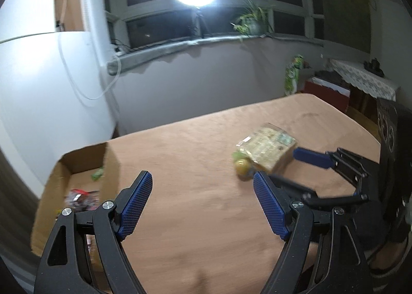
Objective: Organize snacks
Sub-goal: 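Move both open tools back toward the cracker bag and yellow candy, then grasp the clear bread bag with the right tool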
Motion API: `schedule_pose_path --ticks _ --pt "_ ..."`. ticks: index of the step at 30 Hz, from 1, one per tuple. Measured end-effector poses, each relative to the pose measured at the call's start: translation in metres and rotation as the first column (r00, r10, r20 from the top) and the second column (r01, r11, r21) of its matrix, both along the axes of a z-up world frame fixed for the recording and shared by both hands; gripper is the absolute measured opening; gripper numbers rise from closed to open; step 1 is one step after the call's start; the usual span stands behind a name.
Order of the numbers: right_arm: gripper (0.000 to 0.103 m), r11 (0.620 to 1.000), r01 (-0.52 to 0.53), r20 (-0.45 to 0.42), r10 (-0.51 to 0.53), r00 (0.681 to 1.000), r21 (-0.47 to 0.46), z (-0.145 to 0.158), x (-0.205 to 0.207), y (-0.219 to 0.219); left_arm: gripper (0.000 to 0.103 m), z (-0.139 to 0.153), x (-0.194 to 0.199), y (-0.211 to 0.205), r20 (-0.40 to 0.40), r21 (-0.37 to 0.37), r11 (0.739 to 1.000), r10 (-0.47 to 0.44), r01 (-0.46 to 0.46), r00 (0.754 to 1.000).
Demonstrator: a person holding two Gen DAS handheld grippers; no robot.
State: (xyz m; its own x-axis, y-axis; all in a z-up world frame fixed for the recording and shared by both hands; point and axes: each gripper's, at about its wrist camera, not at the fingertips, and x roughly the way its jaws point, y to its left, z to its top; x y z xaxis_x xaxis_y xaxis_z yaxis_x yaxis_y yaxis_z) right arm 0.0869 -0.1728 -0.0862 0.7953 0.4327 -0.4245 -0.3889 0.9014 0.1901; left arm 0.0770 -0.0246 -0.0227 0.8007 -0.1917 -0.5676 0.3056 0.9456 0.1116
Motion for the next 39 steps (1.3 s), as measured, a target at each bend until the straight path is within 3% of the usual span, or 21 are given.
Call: schedule_pose_path --ticks 8,10,15,18,27,29,30,31,39 --pt "0.080 0.993 0.113 -0.035 -0.112 0.993 0.017 -0.013 0.018 -0.058 0.081 -0.022 0.013 -0.039 -0.083 -0.027 0.996 -0.090 0.088 0.993" --pt "0.080 0.990 0.138 -0.042 -0.138 0.990 0.014 -0.015 0.023 -0.069 0.081 -0.033 0.020 -0.050 -0.120 -0.055 0.992 -0.119 0.113 0.986" --pt "0.094 0.985 0.170 -0.135 -0.173 0.976 -0.033 -0.024 0.051 -0.092 0.081 -0.061 0.042 -0.068 -0.217 -0.144 0.981 -0.156 0.127 0.964" --pt "0.094 0.989 0.138 -0.216 -0.146 0.965 -0.052 -0.032 0.074 -0.097 0.081 -0.073 0.056 -0.075 -0.262 -0.185 0.976 -0.163 0.116 0.951" --pt "0.094 0.995 -0.006 -0.283 -0.023 0.959 -0.103 -0.041 0.120 -0.084 0.074 -0.088 0.084 -0.080 -0.328 -0.267 0.960 -0.171 0.082 0.929" --pt "0.089 0.997 -0.041 -0.318 0.016 0.948 -0.070 -0.048 0.127 -0.084 0.061 -0.091 0.087 -0.082 -0.331 -0.252 0.965 -0.161 0.077 0.930" --pt "0.084 0.997 -0.059 -0.330 0.042 0.943 -0.041 -0.050 0.129 -0.086 0.051 -0.092 0.087 -0.083 -0.324 -0.238 0.969 -0.148 0.071 0.934" --pt "0.076 0.997 -0.070 -0.333 0.061 0.941 -0.015 -0.052 0.129 -0.088 0.047 -0.092 0.088 -0.082 -0.322 -0.233 0.970 -0.138 0.063 0.937" --pt "0.069 0.998 -0.046 -0.335 0.059 0.940 0.049 -0.058 0.128 -0.102 0.045 -0.091 0.087 -0.086 -0.304 -0.212 0.975 -0.131 0.067 0.944"
